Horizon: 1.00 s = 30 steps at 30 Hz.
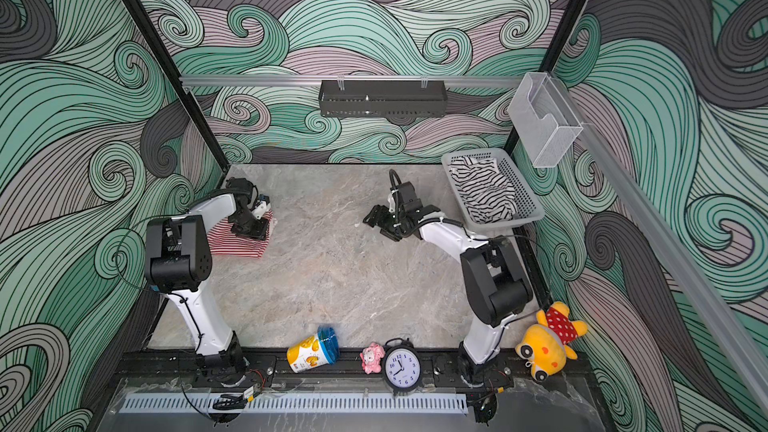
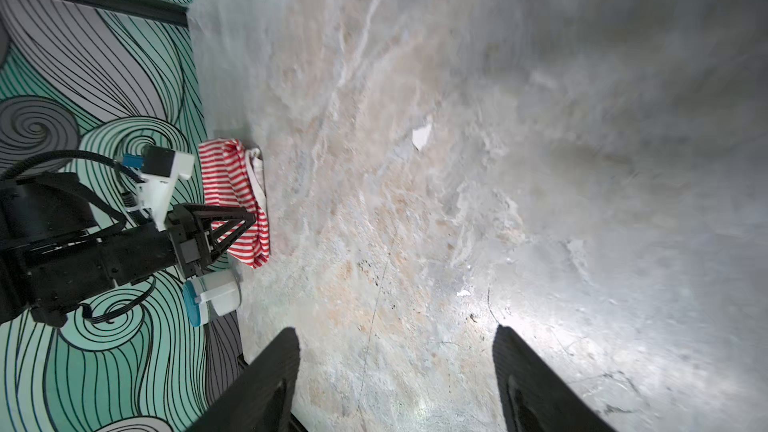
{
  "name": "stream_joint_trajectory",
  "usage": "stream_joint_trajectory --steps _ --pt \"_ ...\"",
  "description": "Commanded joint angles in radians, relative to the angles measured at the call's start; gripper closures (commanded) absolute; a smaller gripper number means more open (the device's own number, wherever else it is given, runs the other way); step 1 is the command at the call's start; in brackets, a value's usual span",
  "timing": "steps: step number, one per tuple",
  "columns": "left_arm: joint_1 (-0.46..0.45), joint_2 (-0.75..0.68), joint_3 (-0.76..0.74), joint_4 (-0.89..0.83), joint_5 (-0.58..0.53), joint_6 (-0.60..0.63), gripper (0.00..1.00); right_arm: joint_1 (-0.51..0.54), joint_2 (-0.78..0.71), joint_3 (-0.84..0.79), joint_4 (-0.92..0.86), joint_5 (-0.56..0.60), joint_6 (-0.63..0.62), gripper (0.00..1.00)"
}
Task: Fold and stack the tank tops
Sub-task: 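Lower the right gripper into the grey basket while the left gripper releases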
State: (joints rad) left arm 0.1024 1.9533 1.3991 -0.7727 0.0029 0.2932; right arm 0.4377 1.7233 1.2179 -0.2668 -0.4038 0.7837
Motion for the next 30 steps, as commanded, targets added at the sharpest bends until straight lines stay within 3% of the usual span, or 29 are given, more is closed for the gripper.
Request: stream_joint_trajectory --steps 1,9,14,18,24,30 --pt "-0.003 0.023 0.078 -0.044 -0.026 -0.023 0.66 -0.064 -0.077 0.085 -0.211 0.036 -0.124 0.24" --pt "-0.008 -0.133 0.105 -0.069 0.089 -0.073 0.61 -0.277 -0.064 0.376 -0.554 0.135 -0.300 0.17" --pt "-0.029 -0.257 0.108 -0.082 0.176 -0.096 0.48 -0.429 0.066 0.569 -0.667 0.177 -0.361 0.17" --pt "-0.077 -0.336 0.092 -0.109 0.233 -0.091 0.46 -0.527 0.211 0.731 -0.740 0.263 -0.379 0.17" --pt "-0.158 -0.462 -0.036 -0.071 0.341 -0.050 0.45 -0.573 0.449 0.962 -0.862 0.525 -0.420 0.17" --pt "-0.230 -0.582 -0.177 0.030 0.359 -0.032 0.43 -0.580 0.585 1.047 -0.865 0.626 -0.436 0.16"
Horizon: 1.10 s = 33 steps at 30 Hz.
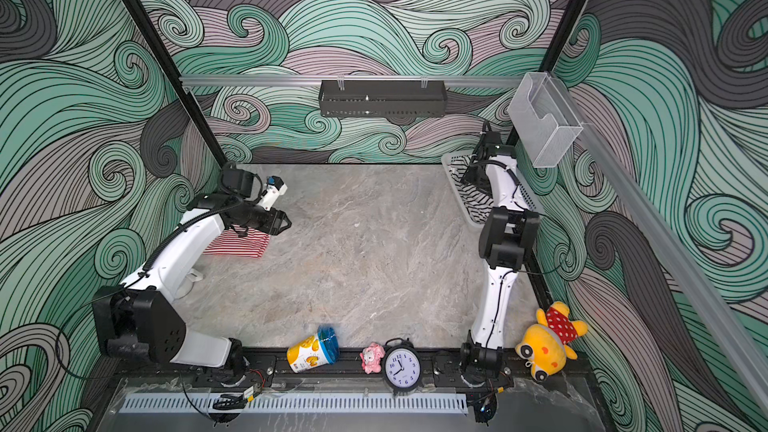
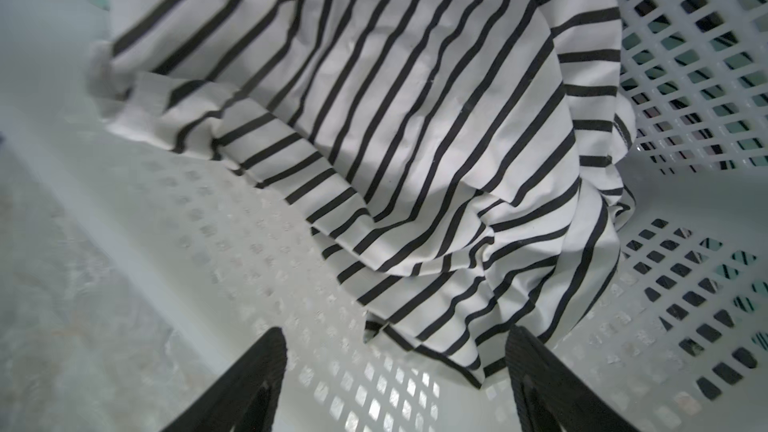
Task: Fold and stack the tank tops
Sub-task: 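Lower the right gripper into the grey basket while the left gripper releases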
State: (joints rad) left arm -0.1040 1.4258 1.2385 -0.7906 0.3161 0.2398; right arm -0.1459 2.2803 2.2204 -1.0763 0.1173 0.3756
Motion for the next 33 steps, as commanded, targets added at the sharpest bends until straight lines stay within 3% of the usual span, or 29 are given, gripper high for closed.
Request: stream_joint_trajectory --steps 1,19,26,28,33 --pt "-0.029 -0.059 -0.021 0.044 0.049 0.022 0.42 -0.001 0.044 0.053 -0.056 0.115 -0.033 0.16" --pt "-0.083 -0.051 -0.067 0.034 0.046 0.013 0.42 -0.097 0.242 0.138 -0.090 -0.050 -0.019 0.18" --pt "-0.085 -0.073 -0.088 0.039 0.037 0.012 0.42 -0.097 0.276 0.137 -0.095 -0.088 -0.016 0.24" --pt "-0.085 -0.080 -0.098 0.044 0.033 0.012 0.42 -0.096 0.274 0.132 -0.096 -0.100 -0.017 0.33" --pt "-0.084 -0.086 -0.114 0.054 0.024 0.010 0.42 -0.091 0.191 0.092 -0.083 -0.143 -0.019 0.86"
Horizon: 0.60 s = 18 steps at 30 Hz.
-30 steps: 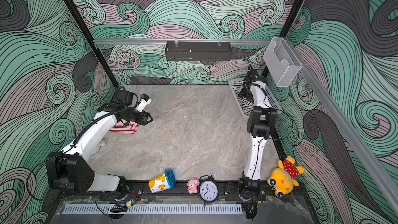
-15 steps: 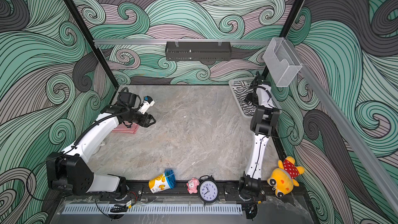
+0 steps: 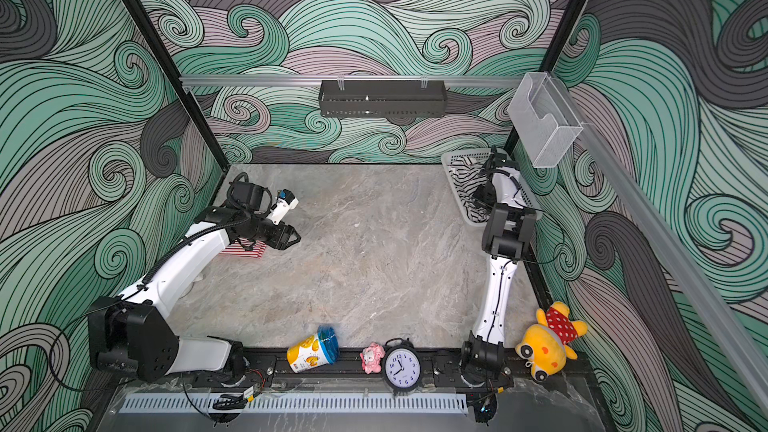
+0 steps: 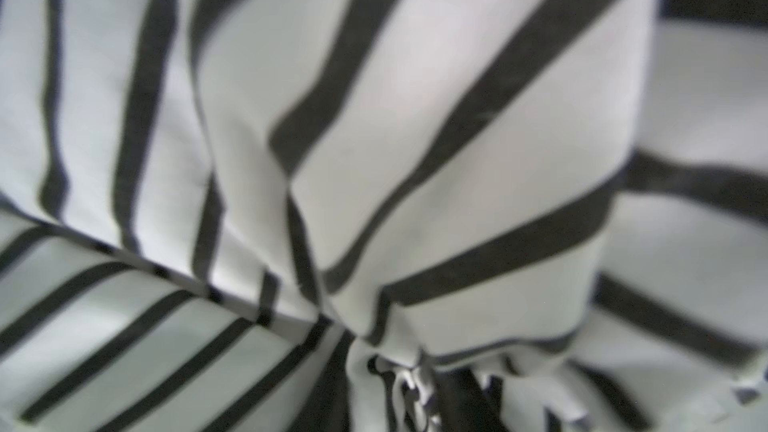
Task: Fold and stack the tank tops
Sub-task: 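Lower the right gripper into the grey basket while the left gripper releases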
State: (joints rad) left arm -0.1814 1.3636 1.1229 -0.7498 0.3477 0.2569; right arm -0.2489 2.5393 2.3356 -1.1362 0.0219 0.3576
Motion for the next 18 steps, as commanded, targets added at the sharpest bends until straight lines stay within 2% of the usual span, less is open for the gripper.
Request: stream_joint_trajectory --steps 1,3,9,18 --pt "-0.007 -0.024 0.000 0.015 -0.007 -0.008 0.42 0.015 -0.091 -0.035 -0.013 -0.051 0.001 0.92" --pt "-0.007 -0.020 0.002 0.021 -0.012 -0.016 0.42 0.019 -0.157 -0.066 0.006 -0.063 0.007 1.00" --pt "-0.006 0.001 0.022 0.019 -0.016 -0.027 0.42 0.026 -0.341 -0.136 0.051 -0.117 0.041 1.00" --pt "-0.007 0.032 0.049 -0.002 -0.024 -0.042 0.42 0.077 -0.580 -0.142 0.063 -0.203 0.087 1.00"
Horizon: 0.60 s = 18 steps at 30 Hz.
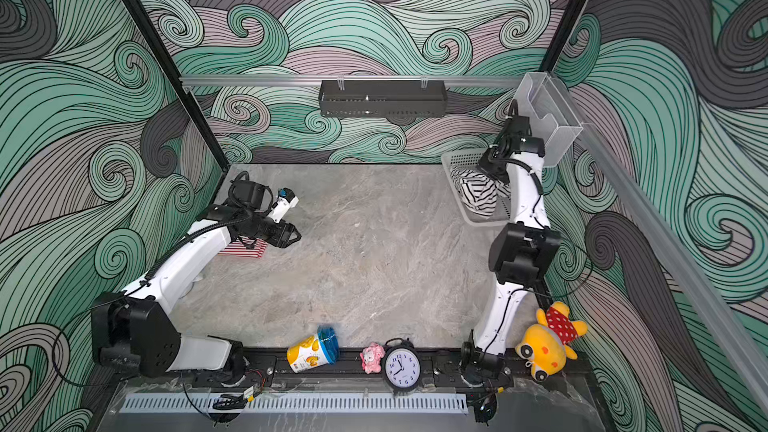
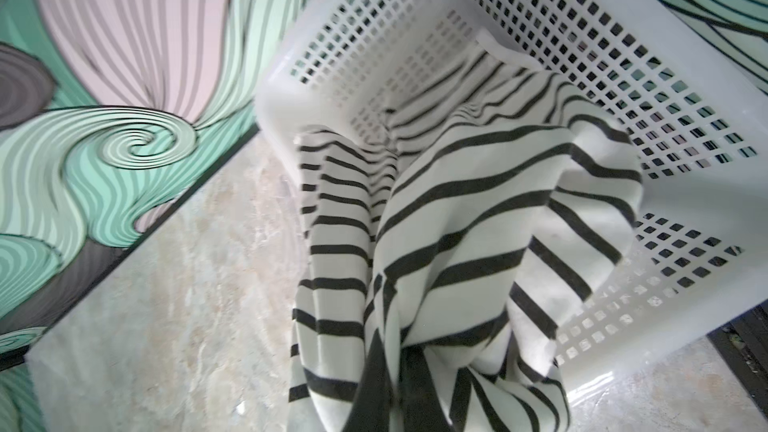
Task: Fold and stack the tank tops
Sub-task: 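Lower the right gripper into the grey basket while the left gripper releases, then lift the black-and-white striped tank top out of the basket with the right gripper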
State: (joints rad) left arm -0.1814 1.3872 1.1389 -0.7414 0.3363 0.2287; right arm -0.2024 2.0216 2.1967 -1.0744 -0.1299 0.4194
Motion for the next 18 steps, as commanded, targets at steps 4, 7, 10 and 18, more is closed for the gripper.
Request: stream_joint_trajectory --steps 4,7,10,18 --pt "-0.006 0.003 0.031 -0.006 -0.030 -0.018 0.42 0.090 -0.182 0.007 0.010 -0.072 0.040 1.00" --pt "-0.006 -0.002 0.028 -0.002 -0.054 -0.024 0.43 0.143 -0.263 0.021 0.014 -0.117 0.059 1.00" --pt "-0.006 -0.012 0.020 0.016 -0.085 -0.037 0.43 0.213 -0.331 0.021 0.030 -0.140 0.079 1.00" --pt "-0.004 -0.028 0.010 0.039 -0.135 -0.049 0.43 0.399 -0.337 0.050 0.135 -0.225 0.145 1.00"
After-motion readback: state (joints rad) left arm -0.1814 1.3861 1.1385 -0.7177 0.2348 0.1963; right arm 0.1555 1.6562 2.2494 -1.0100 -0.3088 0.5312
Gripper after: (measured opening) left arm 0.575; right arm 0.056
